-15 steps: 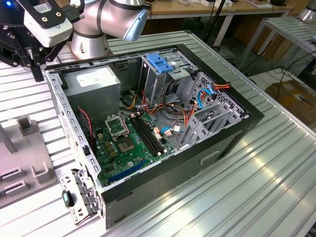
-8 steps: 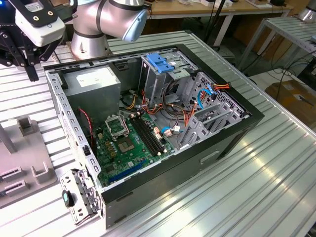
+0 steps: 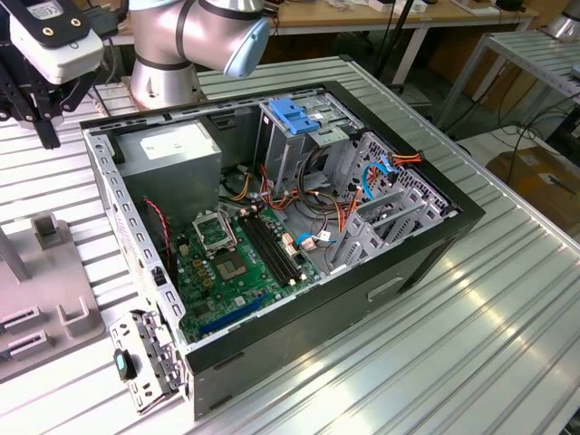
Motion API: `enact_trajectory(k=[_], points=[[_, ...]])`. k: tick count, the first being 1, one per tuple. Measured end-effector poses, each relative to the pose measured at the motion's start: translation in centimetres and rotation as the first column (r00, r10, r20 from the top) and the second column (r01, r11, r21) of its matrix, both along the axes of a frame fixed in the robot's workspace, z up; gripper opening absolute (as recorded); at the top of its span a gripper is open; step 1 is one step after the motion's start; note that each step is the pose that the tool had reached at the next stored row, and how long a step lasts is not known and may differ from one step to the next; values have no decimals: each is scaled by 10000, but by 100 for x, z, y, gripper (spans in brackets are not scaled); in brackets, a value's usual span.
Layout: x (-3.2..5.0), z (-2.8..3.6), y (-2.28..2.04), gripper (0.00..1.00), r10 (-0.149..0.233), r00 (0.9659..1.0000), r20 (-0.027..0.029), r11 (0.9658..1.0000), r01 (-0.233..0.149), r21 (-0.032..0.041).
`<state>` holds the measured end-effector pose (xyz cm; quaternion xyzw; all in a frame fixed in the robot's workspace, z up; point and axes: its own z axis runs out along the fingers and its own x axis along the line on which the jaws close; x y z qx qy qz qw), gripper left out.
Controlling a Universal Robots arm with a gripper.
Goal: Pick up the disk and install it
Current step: 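Reach for the disk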
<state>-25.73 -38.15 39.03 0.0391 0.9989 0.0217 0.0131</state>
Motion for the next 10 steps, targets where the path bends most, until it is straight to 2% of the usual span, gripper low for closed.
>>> enact_trajectory(k=[10], points=[[-13,0,1,11,0,10000,0,10000,0,0]])
